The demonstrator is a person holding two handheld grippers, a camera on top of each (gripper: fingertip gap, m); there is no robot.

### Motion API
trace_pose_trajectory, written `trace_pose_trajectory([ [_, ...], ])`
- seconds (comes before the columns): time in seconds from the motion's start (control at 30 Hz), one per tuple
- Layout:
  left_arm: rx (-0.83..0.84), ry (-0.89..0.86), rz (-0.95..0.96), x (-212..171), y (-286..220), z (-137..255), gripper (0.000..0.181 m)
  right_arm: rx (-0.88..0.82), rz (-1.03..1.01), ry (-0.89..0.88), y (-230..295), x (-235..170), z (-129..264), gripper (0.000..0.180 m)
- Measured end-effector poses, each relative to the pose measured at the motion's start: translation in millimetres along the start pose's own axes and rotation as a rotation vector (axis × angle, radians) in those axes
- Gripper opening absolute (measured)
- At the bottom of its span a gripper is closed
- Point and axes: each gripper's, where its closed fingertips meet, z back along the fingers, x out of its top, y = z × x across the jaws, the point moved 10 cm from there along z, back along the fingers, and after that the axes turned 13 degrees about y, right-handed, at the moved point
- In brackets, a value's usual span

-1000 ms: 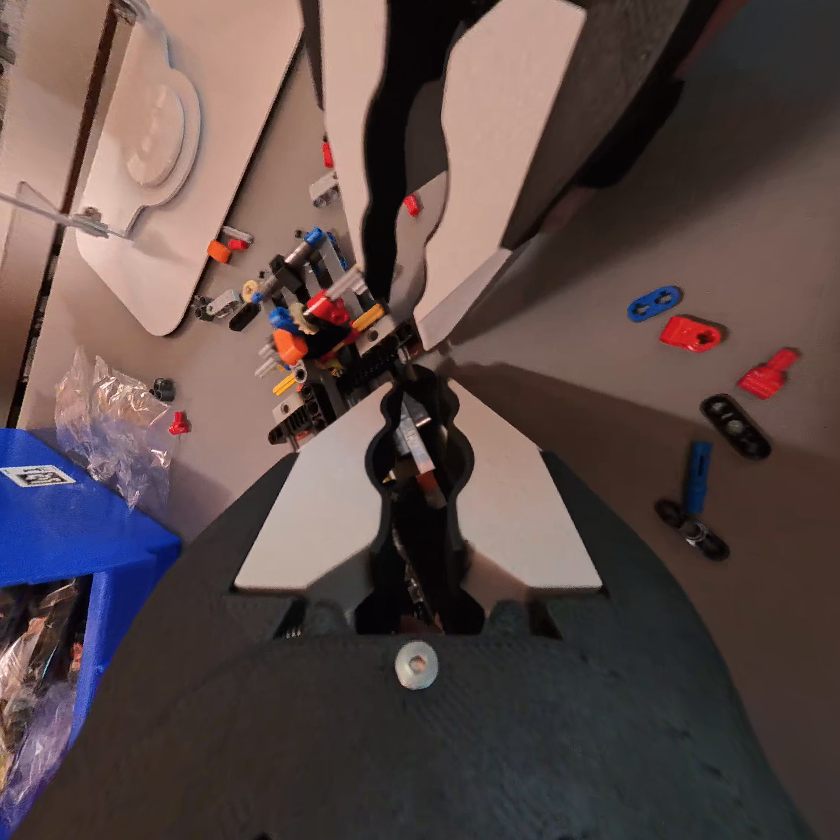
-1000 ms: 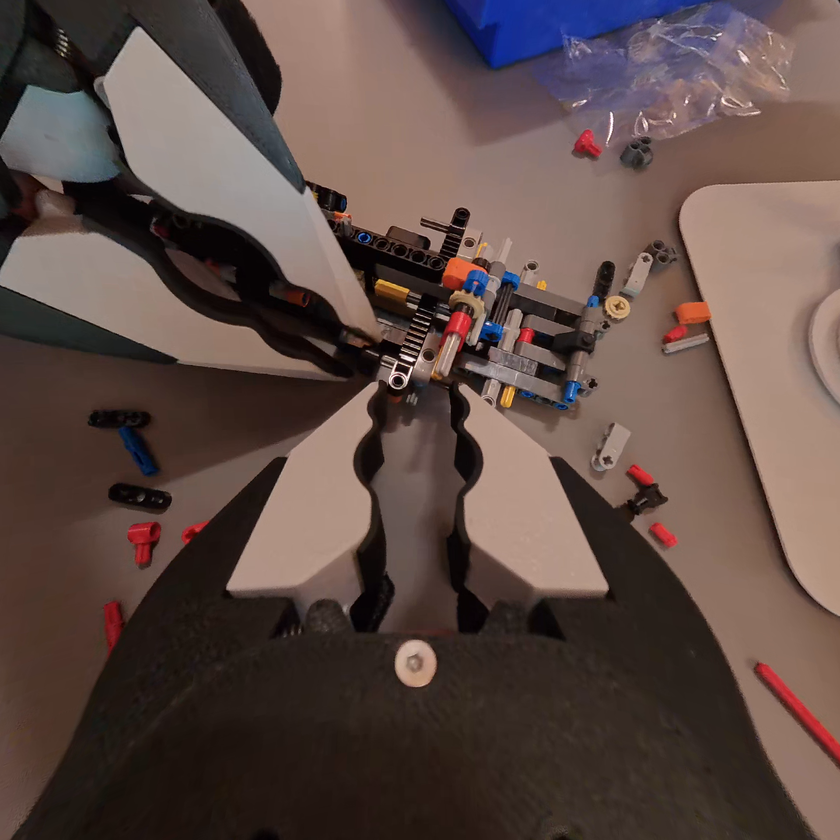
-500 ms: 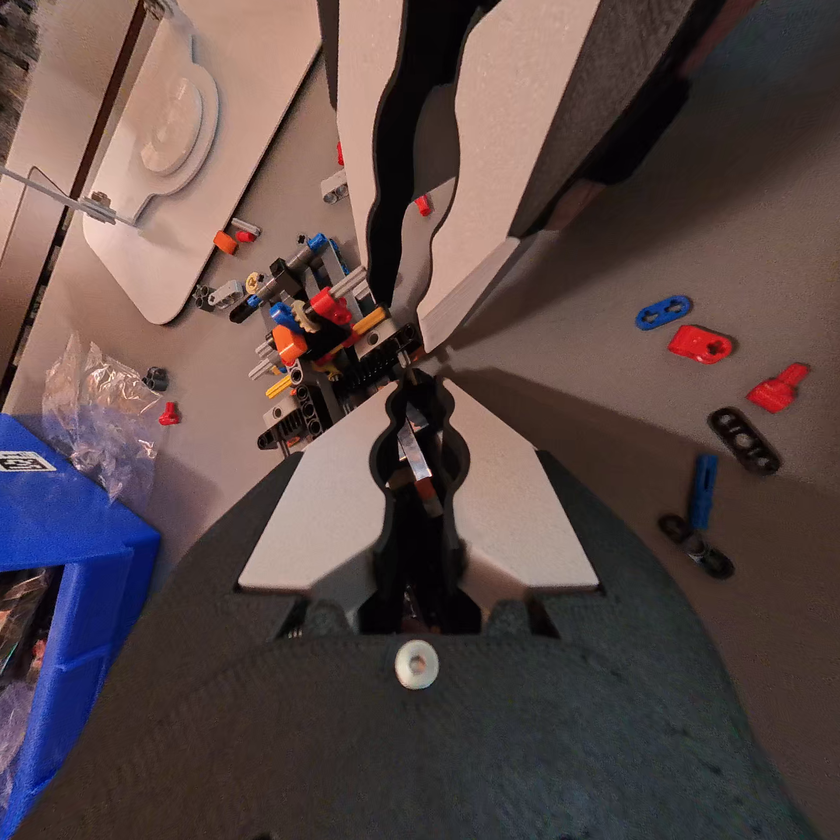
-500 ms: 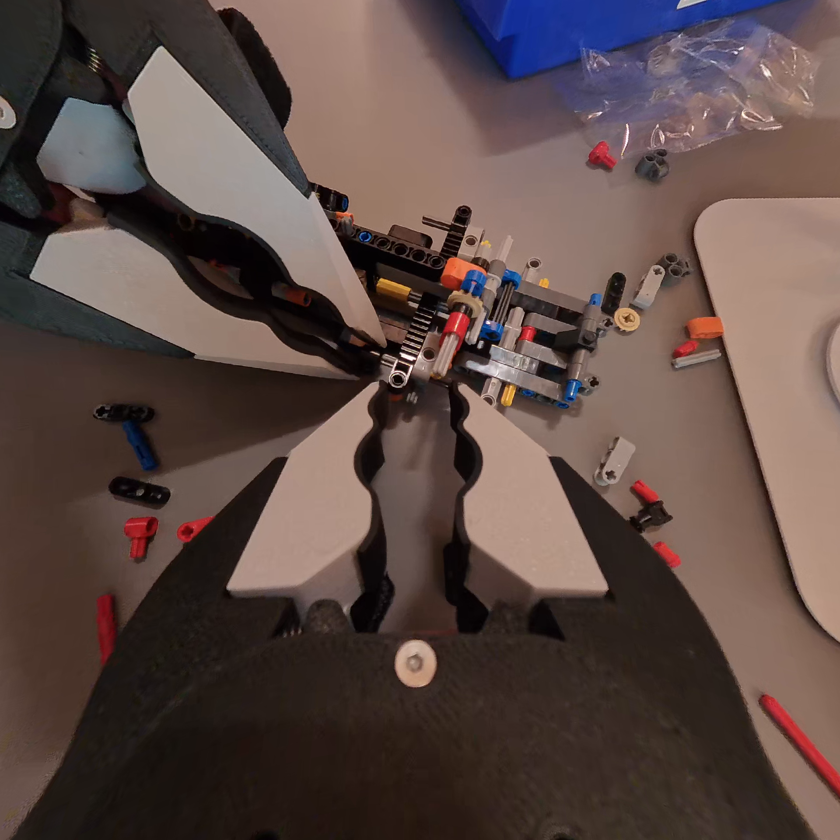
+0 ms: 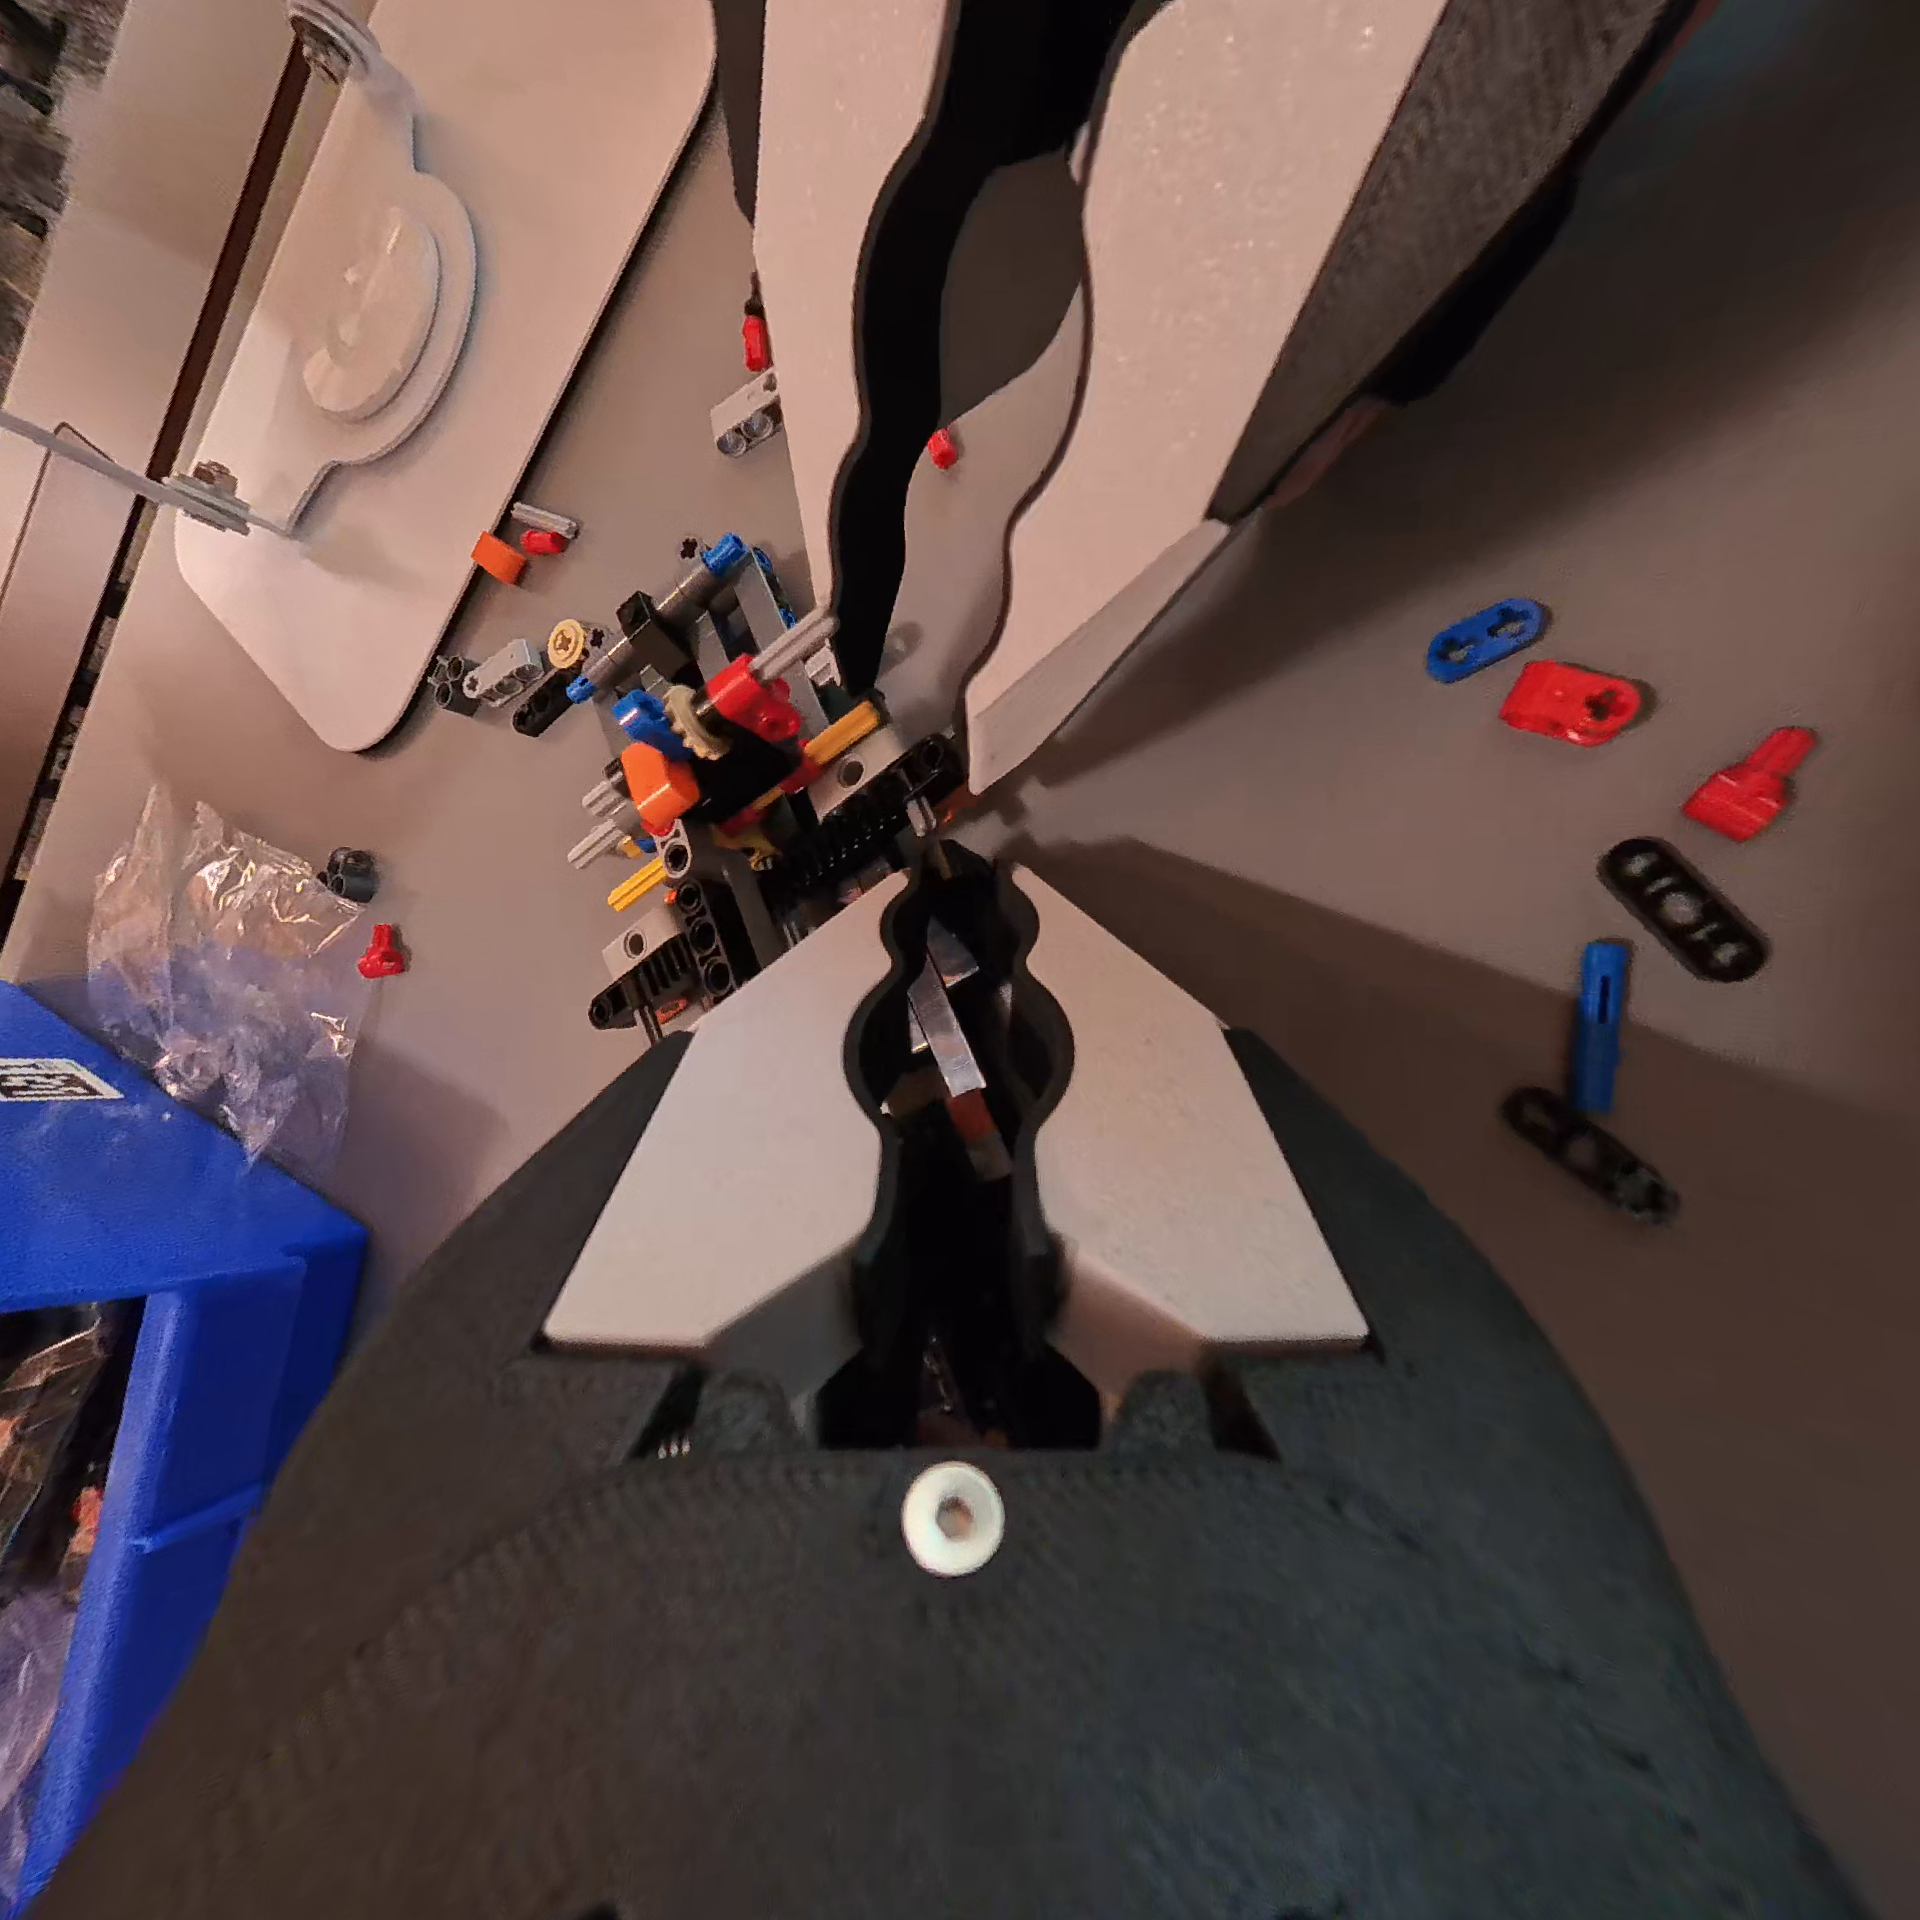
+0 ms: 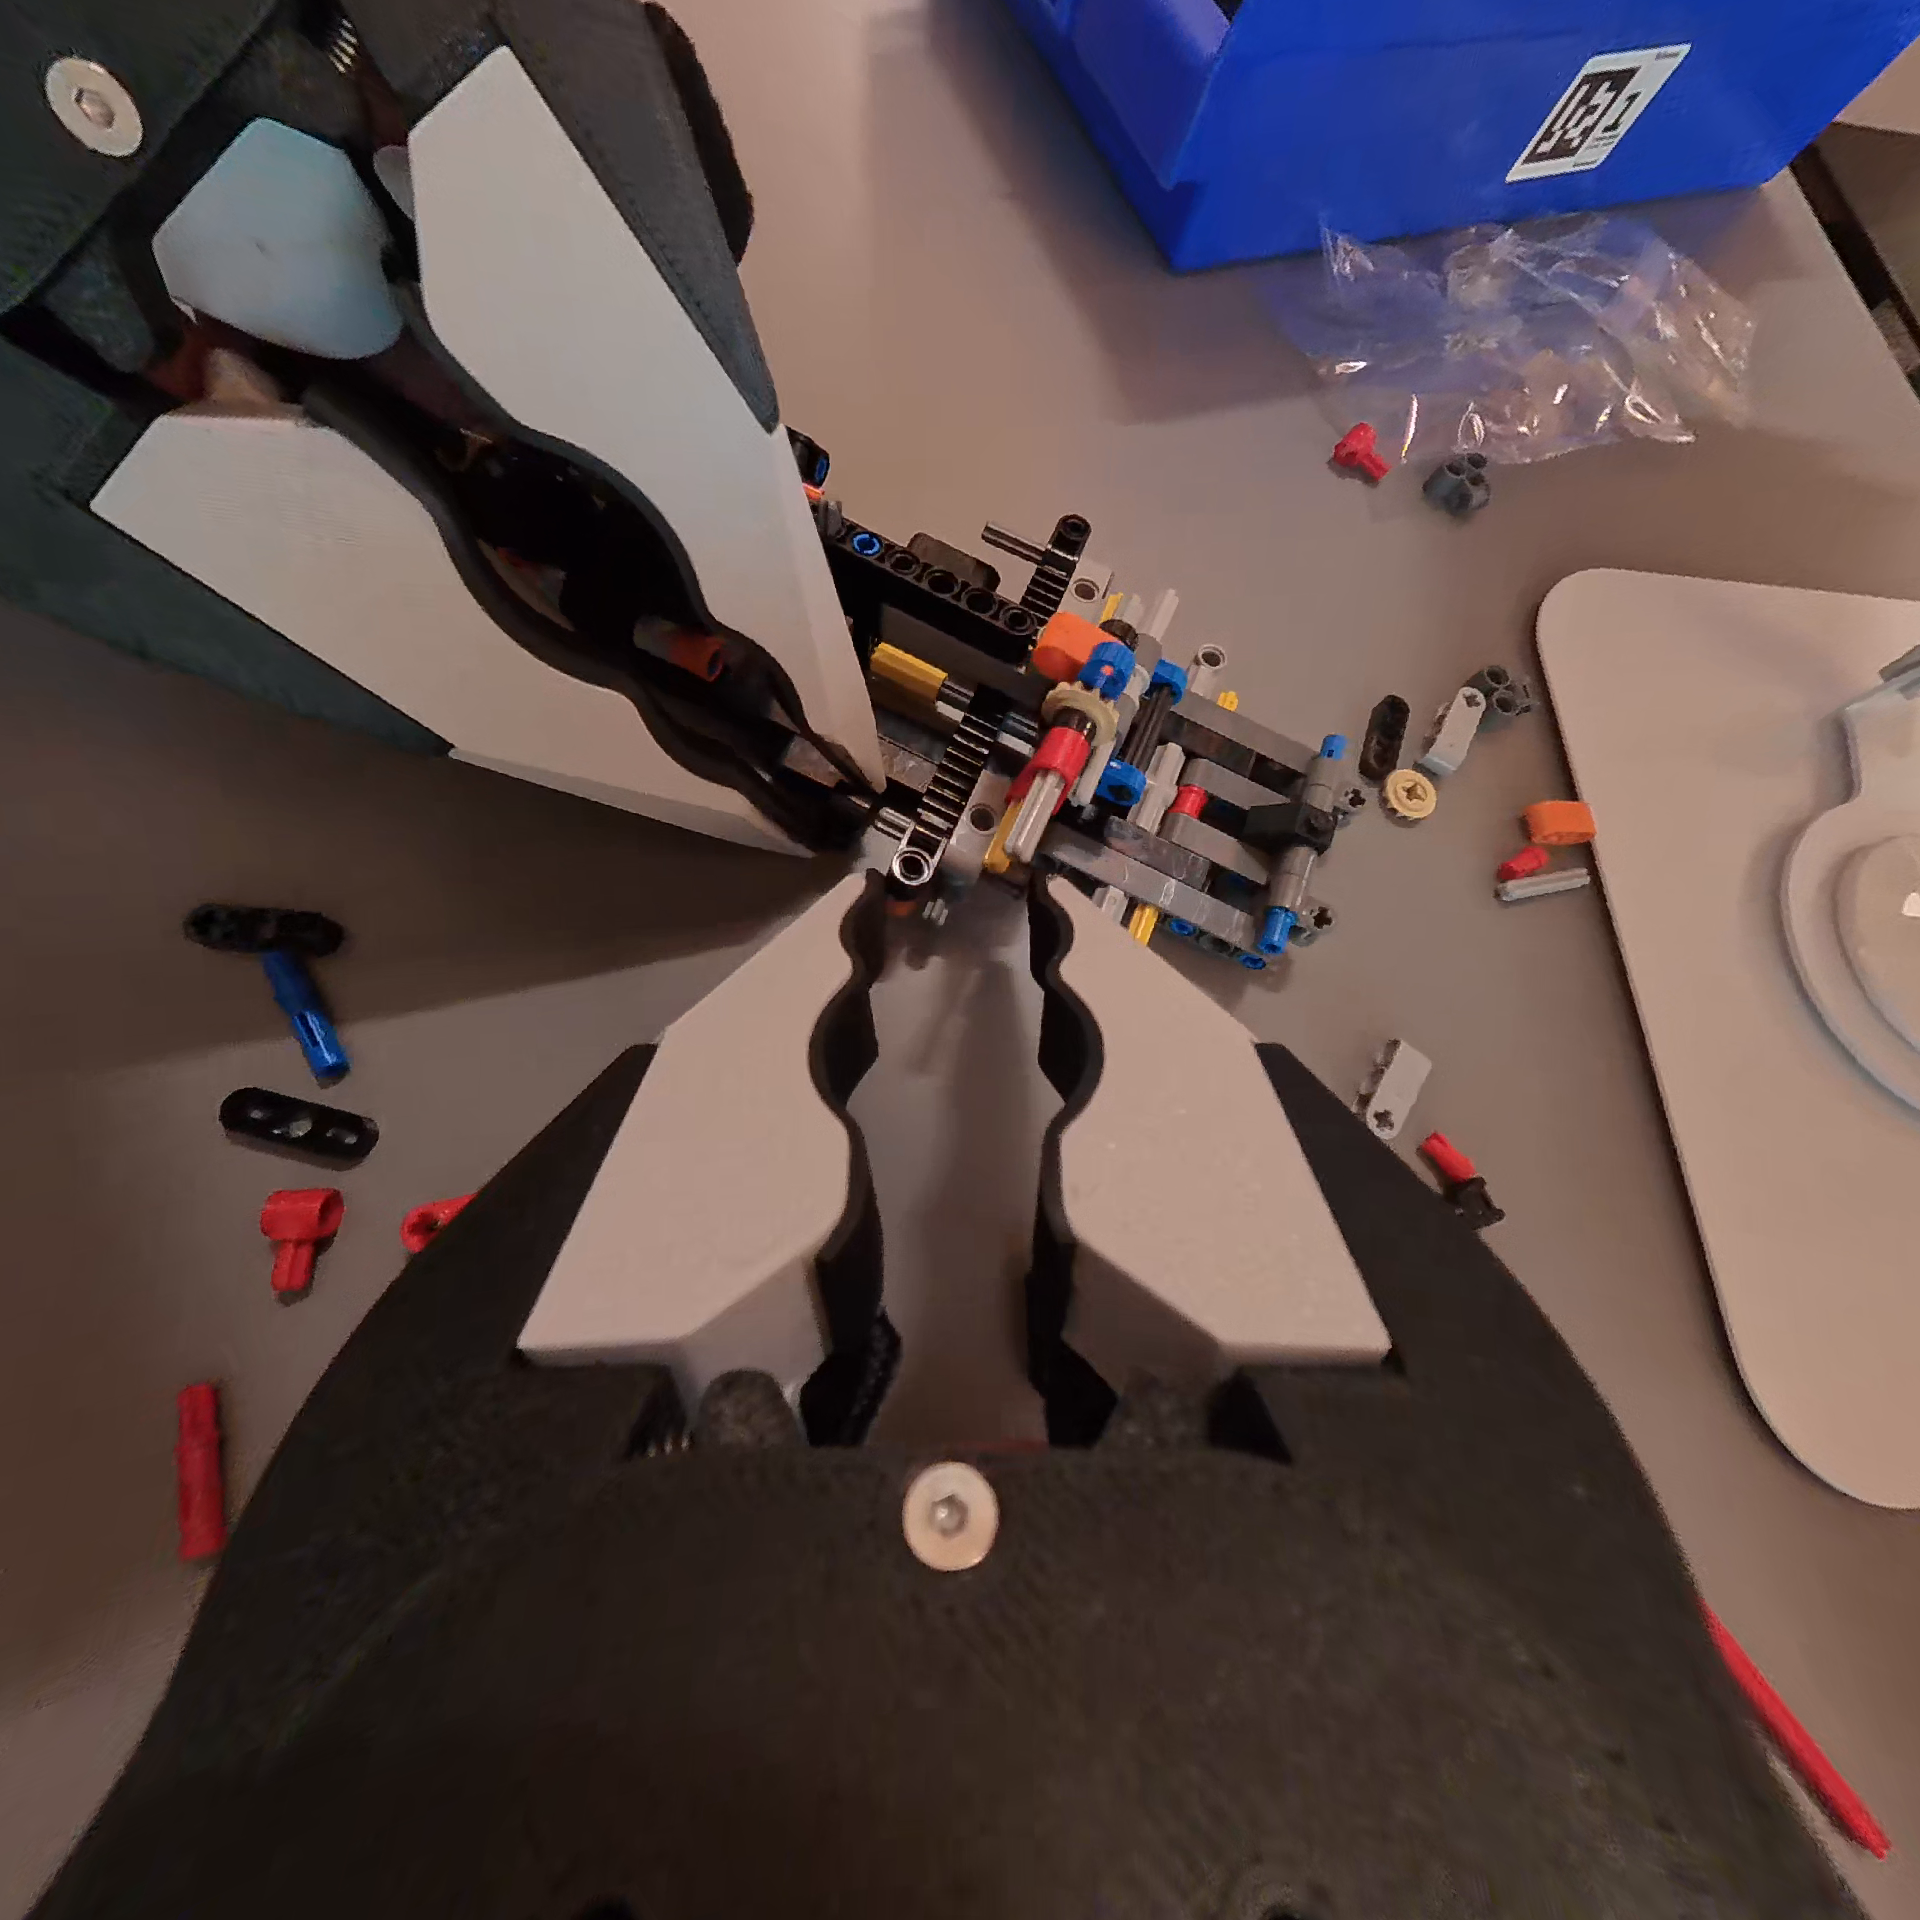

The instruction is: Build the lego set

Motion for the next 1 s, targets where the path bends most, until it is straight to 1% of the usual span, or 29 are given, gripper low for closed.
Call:
trace_pose_trajectory([
  [0.47, 0.002, -0.004, 0.056, -1.3, -1.4, 3.4, 0.015, -0.01, 0.002, -0.011, 0.8, 0.0, 0.5, 0.024],
  [0.77, 0.01, -0.008, 0.076, -1.9, -1.4, 3.0, 0.009, 0.02, -0.016, -0.014, -1.2, -0.2, 1.1, 0.022],
  [0.83, 0.01, -0.012, 0.076, -2.2, -1.6, 3.4, 0.005, 0.023, -0.015, -0.015, -1.0, -0.2, 1.2, 0.017],
  [1.0, 0.021, -0.021, 0.076, -2.9, -3.6, 3.9, 0.004, 0.031, -0.025, -0.023, -2.3, -0.5, 2.2, 0.023],
])
